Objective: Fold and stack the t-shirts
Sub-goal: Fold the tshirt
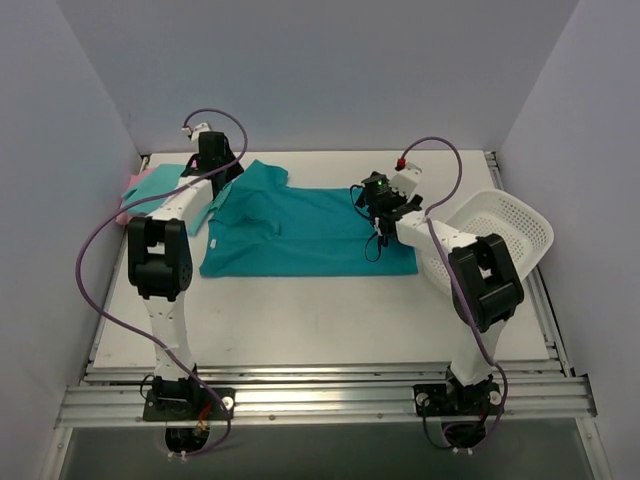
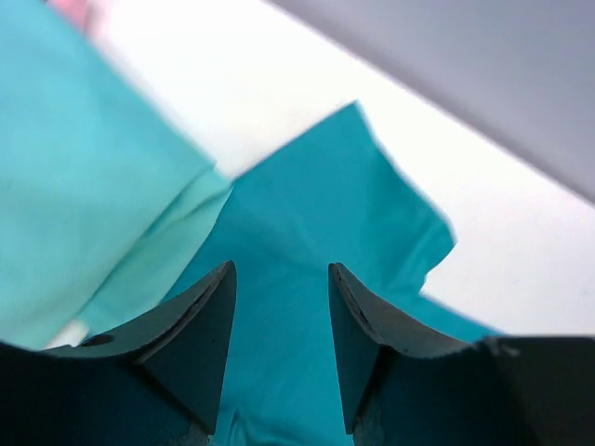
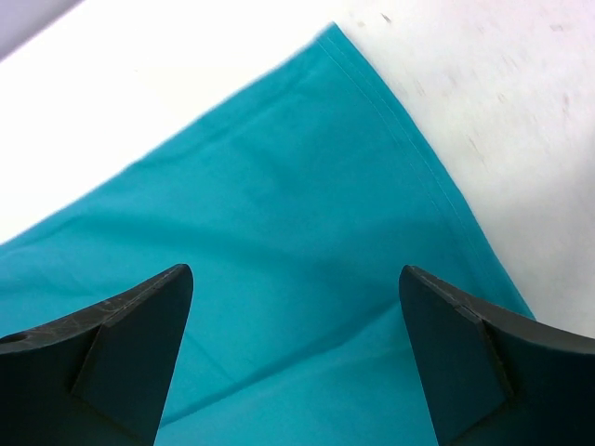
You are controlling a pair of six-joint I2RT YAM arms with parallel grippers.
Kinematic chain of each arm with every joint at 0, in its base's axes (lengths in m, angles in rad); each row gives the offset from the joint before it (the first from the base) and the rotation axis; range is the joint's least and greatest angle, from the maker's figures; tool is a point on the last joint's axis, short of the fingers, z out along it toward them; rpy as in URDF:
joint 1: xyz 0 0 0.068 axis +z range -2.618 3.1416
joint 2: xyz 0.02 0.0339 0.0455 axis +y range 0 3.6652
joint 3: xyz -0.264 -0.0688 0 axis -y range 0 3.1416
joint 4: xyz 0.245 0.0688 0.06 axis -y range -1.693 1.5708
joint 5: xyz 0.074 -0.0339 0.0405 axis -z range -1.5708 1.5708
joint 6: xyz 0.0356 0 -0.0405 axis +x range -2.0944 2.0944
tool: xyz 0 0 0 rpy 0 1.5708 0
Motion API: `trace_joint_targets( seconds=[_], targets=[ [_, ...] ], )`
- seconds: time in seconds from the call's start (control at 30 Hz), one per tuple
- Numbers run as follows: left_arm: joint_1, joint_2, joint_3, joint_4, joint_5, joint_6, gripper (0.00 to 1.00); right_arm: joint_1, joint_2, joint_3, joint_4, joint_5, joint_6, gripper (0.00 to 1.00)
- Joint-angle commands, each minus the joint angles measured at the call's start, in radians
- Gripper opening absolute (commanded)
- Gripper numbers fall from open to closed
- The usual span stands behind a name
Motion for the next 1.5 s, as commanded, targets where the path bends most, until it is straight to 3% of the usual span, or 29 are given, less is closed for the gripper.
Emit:
trace_joint_targets(
  seconds=[0.0,0.1,0.27,0.4,0.87,1.17,1.37,1.47],
  targets=[
    [0.03,0.104,0.139,0.086,0.071,0.048,0.53,-0.005,0.005,0.06,0.03,-0.031,-0.078,0.89],
    [0.056,0.22,0.267,0.128,0.17,0.05,0.54,-0.005,-0.021,0.009,0.089,-0.069,-0.101,0.89],
    [0.078,0.47,0.633,-0.019,0.256,0.059,0.54,-0.006,-0.07,-0.043,0.116,-0.108,-0.101,0.89],
    [0.093,0.593,0.781,-0.021,0.359,0.048,0.54,-0.008,-0.117,-0.11,0.159,-0.144,-0.101,0.89],
    [0.084,0.728,0.929,-0.092,0.42,0.025,0.53,-0.008,-0.251,-0.198,0.185,-0.138,-0.099,0.89],
    [0.047,0.736,0.952,-0.158,0.322,0.054,0.49,-0.014,-0.329,-0.227,0.176,-0.141,-0.095,0.89],
    [0.033,0.753,0.992,-0.185,0.35,0.063,0.41,-0.015,-0.364,-0.24,0.176,-0.146,-0.089,0.89],
    [0.03,0.742,0.975,-0.182,0.337,0.066,0.29,-0.015,-0.38,-0.249,0.176,-0.151,-0.086,0.89]
  ],
)
